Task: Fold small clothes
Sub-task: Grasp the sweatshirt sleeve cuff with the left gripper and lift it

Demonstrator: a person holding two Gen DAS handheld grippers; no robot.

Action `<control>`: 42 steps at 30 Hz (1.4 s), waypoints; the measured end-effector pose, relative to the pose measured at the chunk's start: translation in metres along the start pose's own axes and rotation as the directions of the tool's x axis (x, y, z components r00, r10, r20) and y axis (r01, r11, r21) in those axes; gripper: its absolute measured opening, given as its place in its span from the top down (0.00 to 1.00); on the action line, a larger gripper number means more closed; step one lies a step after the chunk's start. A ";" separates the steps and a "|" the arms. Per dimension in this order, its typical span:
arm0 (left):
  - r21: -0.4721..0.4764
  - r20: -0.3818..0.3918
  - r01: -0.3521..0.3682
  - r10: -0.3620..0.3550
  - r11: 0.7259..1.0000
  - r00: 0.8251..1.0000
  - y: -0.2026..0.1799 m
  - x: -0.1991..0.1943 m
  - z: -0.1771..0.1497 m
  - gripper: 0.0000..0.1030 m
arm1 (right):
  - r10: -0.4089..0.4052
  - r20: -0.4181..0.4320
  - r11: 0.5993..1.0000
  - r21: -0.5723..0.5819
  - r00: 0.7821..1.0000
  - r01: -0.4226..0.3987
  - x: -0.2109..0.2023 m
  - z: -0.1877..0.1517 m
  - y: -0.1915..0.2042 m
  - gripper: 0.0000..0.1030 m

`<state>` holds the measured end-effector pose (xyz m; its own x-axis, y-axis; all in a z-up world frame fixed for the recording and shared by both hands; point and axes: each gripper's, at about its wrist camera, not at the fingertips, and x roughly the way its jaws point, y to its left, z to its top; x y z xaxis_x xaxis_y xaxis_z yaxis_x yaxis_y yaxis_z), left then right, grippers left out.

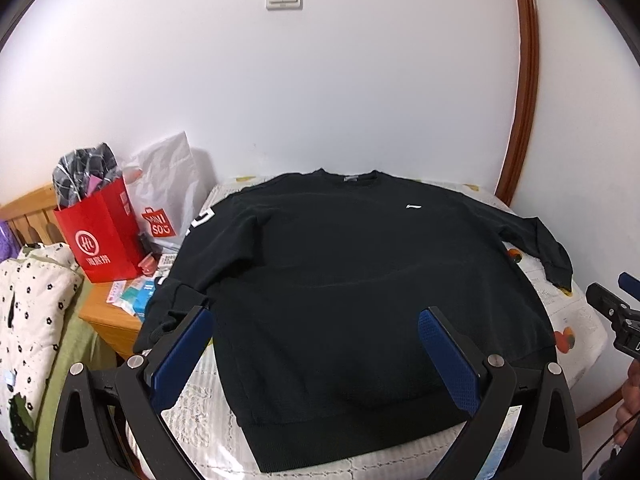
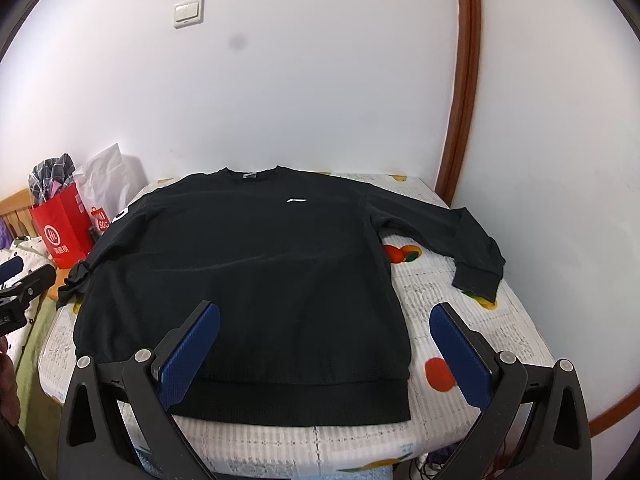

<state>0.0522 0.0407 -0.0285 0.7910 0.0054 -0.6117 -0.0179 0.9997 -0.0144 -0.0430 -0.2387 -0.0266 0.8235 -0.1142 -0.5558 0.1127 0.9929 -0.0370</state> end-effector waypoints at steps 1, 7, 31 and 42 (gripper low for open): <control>-0.004 -0.004 -0.001 0.001 1.000 1.000 0.003 0.004 0.000 0.00 | 0.004 -0.002 1.000 0.000 1.000 -0.004 0.003 0.001 0.000 0.00; -0.078 -0.094 0.043 -0.050 0.996 0.994 0.033 0.046 -0.006 0.00 | 0.029 -0.016 0.999 -0.016 0.999 -0.029 0.033 0.004 0.008 0.00; -0.055 -0.233 -0.296 0.276 0.954 0.932 0.142 0.150 -0.042 0.14 | 0.077 -0.203 0.994 -0.064 0.976 -0.092 0.160 -0.009 0.064 0.01; -0.062 -0.211 -0.326 0.307 0.943 0.928 0.148 0.161 -0.019 0.89 | 0.088 -0.225 0.995 -0.025 0.970 -0.096 0.174 -0.001 0.049 0.01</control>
<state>0.1656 0.1893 -0.1441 0.5997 0.3067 -0.7391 -0.3126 0.9400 0.1365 0.1059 -0.2100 -0.1258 0.6836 -0.0159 -0.7297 0.0189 0.9998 -0.0040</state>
